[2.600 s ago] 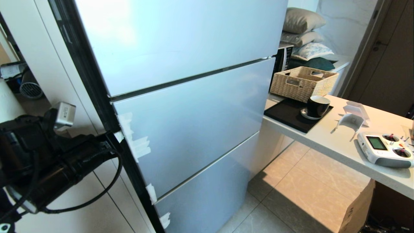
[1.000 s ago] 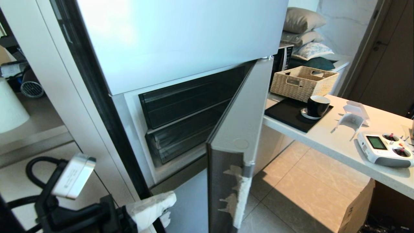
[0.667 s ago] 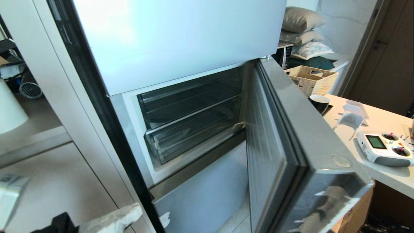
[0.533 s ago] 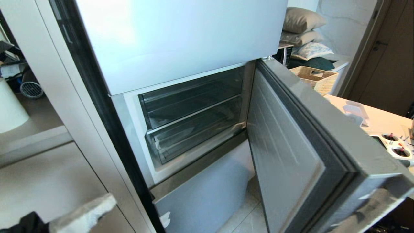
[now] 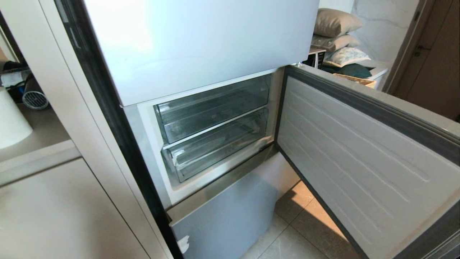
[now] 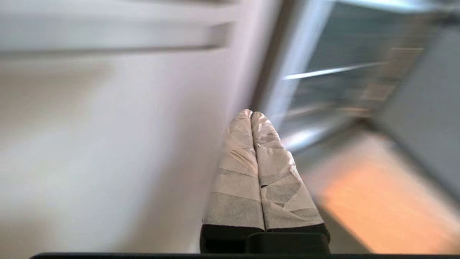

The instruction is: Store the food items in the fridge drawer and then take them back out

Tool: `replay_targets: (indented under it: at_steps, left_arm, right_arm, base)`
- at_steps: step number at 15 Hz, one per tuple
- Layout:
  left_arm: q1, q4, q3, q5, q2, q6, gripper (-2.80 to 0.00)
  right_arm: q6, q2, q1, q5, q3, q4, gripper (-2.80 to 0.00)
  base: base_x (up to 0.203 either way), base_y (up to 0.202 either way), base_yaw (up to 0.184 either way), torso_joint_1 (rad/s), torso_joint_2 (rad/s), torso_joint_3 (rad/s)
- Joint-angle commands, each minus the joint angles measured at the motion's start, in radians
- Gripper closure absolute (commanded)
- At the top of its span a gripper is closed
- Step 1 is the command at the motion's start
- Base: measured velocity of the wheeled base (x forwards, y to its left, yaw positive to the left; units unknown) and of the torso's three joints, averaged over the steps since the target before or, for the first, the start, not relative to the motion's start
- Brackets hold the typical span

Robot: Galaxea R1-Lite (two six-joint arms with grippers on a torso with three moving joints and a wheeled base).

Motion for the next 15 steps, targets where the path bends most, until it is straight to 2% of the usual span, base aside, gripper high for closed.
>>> replay_targets:
  at_steps: [1, 3, 5, 7, 8, 9, 11, 12, 13, 15]
  left_arm:
    - [0.054, 0.064, 0.035, 0.046, -0.078, 0.029, 0.0]
    - [0.071, 0.172, 0.04, 0.052, -0.081, 0.087, 0.0]
    - [0.184, 0.228, 0.042, 0.056, -0.087, 0.109, 0.0]
    - [0.208, 0.226, 0.118, 0.113, -0.095, 0.11, 0.0]
    - [0.204, 0.206, 0.143, 0.114, -0.099, 0.11, 0.0]
    - [0.19, 0.202, 0.146, 0.046, -0.12, 0.117, 0.0]
    - [0.164, 0.276, 0.138, -0.227, -0.236, 0.128, 0.0]
    - [0.155, 0.329, 0.126, -0.289, -0.306, 0.131, 0.0]
    - [0.149, 0.357, 0.12, -0.312, -0.352, 0.138, 0.0]
    - [0.143, 0.304, 0.143, -0.288, -0.364, 0.124, 0.0]
  right_arm:
    - [0.0, 0.001, 0.0, 0.001, 0.0, 0.0, 0.0]
    - [0.0, 0.001, 0.0, 0.001, 0.0, 0.0, 0.0]
    - [0.0, 0.001, 0.0, 0.001, 0.0, 0.0, 0.0]
    - [0.0, 0.001, 0.0, 0.001, 0.0, 0.0, 0.0]
    - [0.0, 0.001, 0.0, 0.002, 0.0, 0.0, 0.0]
    - [0.0, 0.001, 0.0, 0.002, 0.0, 0.0, 0.0]
    - [0.003, 0.001, 0.0, 0.001, 0.0, 0.0, 0.0]
    - [0.001, 0.001, 0.0, 0.001, 0.0, 0.0, 0.0]
    - [0.001, 0.001, 0.0, 0.001, 0.0, 0.0, 0.0]
    - [0.001, 0.001, 0.0, 0.001, 0.0, 0.0, 0.0]
  base:
    - [0.0, 0.0, 0.0, 0.0, 0.0, 0.0]
    - [0.0, 0.0, 0.0, 0.0, 0.0, 0.0]
    - [0.0, 0.0, 0.0, 0.0, 0.0, 0.0]
    - [0.0, 0.0, 0.0, 0.0, 0.0, 0.0]
    - [0.0, 0.0, 0.0, 0.0, 0.0, 0.0]
    - [0.0, 0.0, 0.0, 0.0, 0.0, 0.0]
    - [0.0, 0.0, 0.0, 0.0, 0.0, 0.0]
    - [0.0, 0.0, 0.0, 0.0, 0.0, 0.0]
    - [0.0, 0.0, 0.0, 0.0, 0.0, 0.0]
    - [0.0, 0.0, 0.0, 0.0, 0.0, 0.0]
